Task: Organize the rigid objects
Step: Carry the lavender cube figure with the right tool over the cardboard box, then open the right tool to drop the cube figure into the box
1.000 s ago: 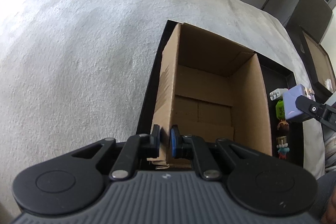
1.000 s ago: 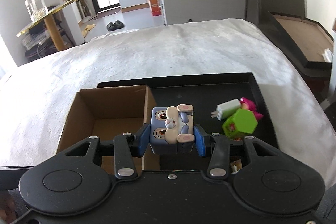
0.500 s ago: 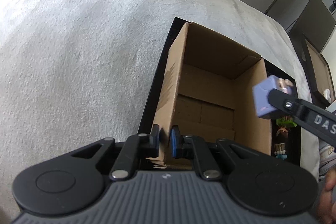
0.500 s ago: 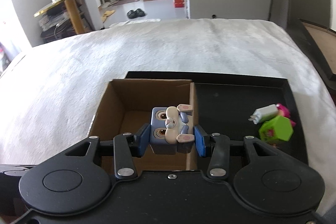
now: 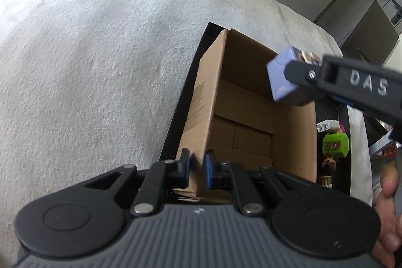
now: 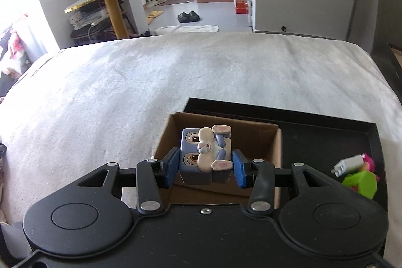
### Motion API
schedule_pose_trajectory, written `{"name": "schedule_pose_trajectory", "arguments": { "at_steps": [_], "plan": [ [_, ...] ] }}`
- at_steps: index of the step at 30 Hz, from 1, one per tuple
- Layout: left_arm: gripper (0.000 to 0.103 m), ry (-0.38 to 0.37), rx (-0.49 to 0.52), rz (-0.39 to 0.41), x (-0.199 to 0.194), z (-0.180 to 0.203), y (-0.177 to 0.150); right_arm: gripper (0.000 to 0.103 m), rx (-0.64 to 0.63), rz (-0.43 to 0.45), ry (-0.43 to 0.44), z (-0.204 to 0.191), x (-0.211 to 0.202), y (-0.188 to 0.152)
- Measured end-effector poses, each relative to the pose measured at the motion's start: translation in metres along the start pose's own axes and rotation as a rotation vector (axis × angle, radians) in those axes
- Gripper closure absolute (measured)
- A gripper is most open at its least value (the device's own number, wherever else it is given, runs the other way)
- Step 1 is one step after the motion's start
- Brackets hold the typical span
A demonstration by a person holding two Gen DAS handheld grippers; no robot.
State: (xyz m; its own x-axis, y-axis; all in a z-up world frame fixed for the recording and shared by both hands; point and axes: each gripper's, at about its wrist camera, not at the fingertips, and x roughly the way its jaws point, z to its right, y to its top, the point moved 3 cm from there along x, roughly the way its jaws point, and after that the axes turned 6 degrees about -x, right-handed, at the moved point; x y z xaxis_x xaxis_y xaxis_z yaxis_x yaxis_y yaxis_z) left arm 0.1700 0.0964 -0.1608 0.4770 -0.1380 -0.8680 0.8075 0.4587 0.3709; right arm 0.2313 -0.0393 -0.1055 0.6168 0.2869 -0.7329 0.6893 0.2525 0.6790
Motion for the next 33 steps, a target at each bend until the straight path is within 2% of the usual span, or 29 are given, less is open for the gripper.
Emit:
{"name": "schedule_pose_trajectory", "arguments": {
  "at_steps": [5, 7, 10, 13, 18, 25, 33],
  "plan": [
    [0.092, 0.007, -0.007, 0.007, -0.001, 0.001, 0.000, 0.058, -0.025, 0.016, 0.030, -0.009, 0.003, 0.010],
    [0.092, 0.009, -0.009, 0.005, -0.001, 0.001, 0.000, 0.054, -0.044, 0.036, 0.041, -0.012, 0.002, 0.014],
    [0.092, 0.033, -0.013, 0.014, -0.001, 0.001, 0.000, 0.052, -0.016, 0.043, 0.039, -0.008, -0.001, 0.013],
    [0.092, 0.011, -0.015, 0.016, -0.002, 0.000, 0.000, 0.052, 0.013, 0.024, 0.048, 0.000, -0.004, 0.004],
    [0.092, 0.017, -0.016, 0.012, -0.002, 0.001, -0.001, 0.051, 0.055, 0.004, 0.033, 0.017, -0.010, -0.016],
    [0.092, 0.032, -0.004, 0.020, -0.005, 0.004, -0.001, 0.050, 0.116, -0.006, 0.026, 0.042, -0.024, -0.043],
    [0.092, 0.060, 0.018, 0.024, -0.012, 0.011, -0.003, 0.044, 0.150, 0.005, -0.008, 0.072, -0.045, -0.071]
  ]
}}
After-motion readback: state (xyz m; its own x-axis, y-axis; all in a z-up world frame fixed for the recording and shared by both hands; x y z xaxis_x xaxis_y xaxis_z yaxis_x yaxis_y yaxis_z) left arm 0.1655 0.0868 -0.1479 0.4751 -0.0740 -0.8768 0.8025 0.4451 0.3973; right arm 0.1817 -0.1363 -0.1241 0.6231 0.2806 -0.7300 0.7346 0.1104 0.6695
